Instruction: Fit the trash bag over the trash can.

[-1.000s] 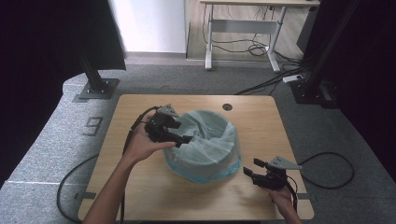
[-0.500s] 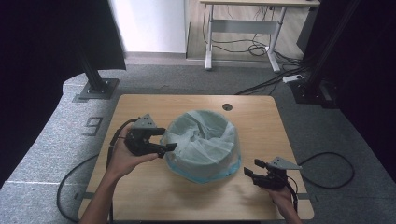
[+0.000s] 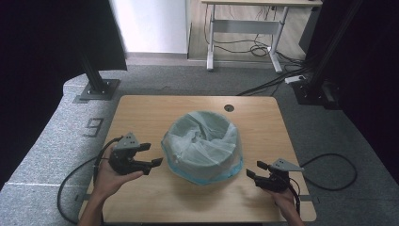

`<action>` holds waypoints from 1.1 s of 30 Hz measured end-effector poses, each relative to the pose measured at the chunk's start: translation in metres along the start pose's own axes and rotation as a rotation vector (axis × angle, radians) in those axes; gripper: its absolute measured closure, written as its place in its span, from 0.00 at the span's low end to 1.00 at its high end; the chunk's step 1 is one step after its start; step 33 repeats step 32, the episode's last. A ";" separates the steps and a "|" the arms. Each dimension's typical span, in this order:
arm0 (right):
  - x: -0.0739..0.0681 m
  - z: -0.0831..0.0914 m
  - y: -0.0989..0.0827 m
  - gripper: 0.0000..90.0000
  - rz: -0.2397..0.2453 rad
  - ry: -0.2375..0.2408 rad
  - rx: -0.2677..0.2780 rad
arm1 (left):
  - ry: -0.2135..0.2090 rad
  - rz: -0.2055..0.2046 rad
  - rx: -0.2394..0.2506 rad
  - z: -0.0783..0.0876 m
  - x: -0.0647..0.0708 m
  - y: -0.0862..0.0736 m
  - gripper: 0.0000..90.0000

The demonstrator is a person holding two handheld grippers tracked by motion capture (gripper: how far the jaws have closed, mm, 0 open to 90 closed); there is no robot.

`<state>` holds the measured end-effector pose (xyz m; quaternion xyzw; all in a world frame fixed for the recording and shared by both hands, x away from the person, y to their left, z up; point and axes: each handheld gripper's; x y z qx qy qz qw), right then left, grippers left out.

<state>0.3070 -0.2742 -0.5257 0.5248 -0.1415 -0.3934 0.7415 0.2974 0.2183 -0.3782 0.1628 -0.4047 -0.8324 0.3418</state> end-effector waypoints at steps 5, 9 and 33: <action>0.000 0.000 -0.001 0.35 -0.001 -0.003 -0.005 | 0.007 0.030 -0.006 0.001 -0.004 -0.019 0.30; 0.001 0.000 -0.001 0.35 -0.002 -0.006 -0.006 | 0.014 0.046 -0.014 -0.001 -0.006 -0.029 0.30; 0.004 -0.001 -0.002 0.35 -0.002 -0.018 -0.016 | 0.018 0.113 -0.023 -0.015 -0.019 -0.050 0.29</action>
Point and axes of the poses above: each handheld gripper's, and its own axes: z roughly backward along the jaws, y roughly out of its top, x roughly to its right, and after that the axes turned 5 degrees about y, right-handed
